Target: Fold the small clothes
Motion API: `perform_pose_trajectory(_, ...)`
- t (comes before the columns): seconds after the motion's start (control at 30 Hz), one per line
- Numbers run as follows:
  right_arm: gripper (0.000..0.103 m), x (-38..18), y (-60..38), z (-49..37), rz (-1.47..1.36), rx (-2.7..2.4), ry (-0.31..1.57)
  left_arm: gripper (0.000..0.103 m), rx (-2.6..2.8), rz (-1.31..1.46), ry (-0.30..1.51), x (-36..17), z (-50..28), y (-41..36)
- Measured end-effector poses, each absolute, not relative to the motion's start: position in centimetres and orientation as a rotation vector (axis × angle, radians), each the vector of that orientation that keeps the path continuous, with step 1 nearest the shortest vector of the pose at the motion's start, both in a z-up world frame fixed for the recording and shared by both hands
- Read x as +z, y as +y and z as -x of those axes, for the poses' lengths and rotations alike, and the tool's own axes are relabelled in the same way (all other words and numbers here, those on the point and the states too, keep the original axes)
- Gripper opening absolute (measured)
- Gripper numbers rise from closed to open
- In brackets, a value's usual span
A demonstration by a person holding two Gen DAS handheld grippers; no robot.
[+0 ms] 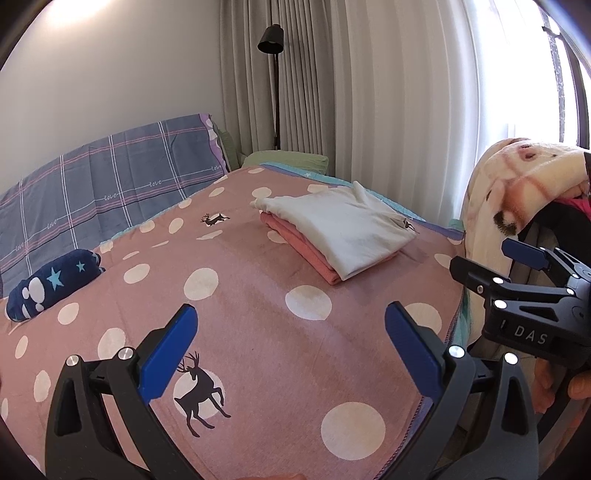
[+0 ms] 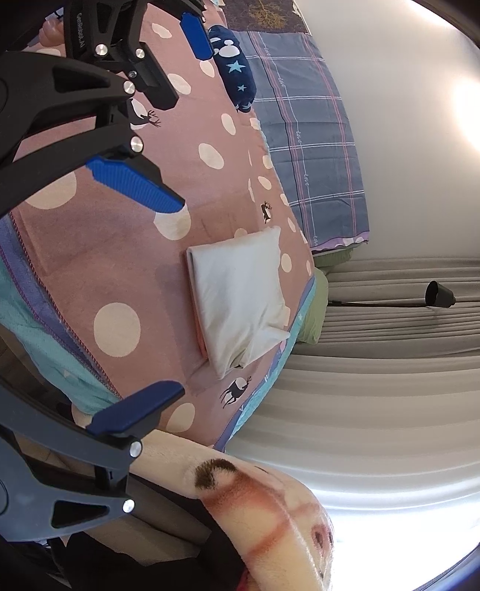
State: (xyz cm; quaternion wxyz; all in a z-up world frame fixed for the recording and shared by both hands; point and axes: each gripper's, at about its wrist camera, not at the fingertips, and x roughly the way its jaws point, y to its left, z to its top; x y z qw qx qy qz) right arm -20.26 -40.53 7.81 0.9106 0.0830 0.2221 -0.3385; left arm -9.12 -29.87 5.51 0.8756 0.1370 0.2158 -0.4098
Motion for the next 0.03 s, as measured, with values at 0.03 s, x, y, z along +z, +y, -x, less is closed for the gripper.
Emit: perform_pose_trajectory(0.03,0.094,7.78,-40.65,20.18,-0.173,-0.698,0.46,0.102,-0.854,-0.288,0.45,5.49,9.11,-29.86)
